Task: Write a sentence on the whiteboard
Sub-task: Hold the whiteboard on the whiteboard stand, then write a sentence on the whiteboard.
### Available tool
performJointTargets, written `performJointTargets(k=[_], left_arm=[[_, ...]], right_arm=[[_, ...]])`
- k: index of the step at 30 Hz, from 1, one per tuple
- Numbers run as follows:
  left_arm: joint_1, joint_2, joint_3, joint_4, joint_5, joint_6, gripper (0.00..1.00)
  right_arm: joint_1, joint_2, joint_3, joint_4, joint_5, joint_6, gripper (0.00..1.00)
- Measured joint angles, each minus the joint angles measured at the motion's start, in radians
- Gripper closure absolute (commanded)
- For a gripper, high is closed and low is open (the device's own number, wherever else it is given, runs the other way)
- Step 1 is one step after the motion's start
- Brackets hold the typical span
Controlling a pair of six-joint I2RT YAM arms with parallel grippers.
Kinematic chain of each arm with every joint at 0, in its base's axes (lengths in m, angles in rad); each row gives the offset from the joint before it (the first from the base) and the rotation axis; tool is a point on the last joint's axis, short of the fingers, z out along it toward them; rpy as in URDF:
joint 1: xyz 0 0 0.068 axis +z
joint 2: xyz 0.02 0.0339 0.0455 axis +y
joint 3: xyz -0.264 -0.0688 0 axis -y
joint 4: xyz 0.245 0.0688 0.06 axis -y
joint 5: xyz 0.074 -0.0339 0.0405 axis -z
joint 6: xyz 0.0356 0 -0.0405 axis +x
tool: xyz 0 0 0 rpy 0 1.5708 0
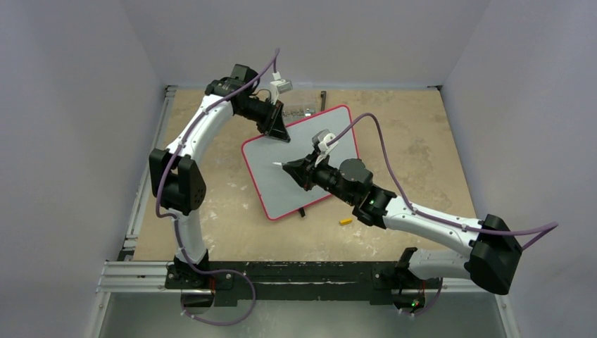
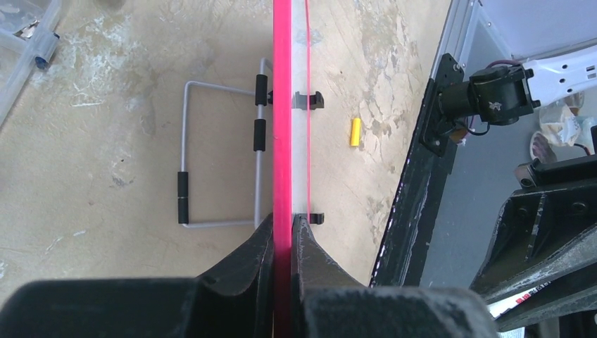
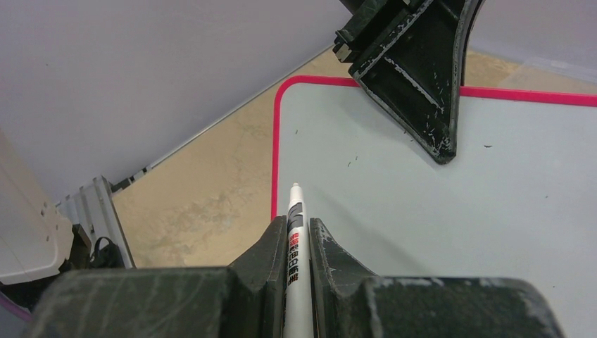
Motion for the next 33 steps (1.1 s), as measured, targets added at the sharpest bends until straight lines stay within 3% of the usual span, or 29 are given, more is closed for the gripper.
performJointTargets(k=[33], left_arm=[[-0.008,-0.032,-0.021,-0.009,-0.015,0.031,1.0]], right_arm=[[0.005,0.165,0.059,0.05,-0.002,-0.013,1.0]])
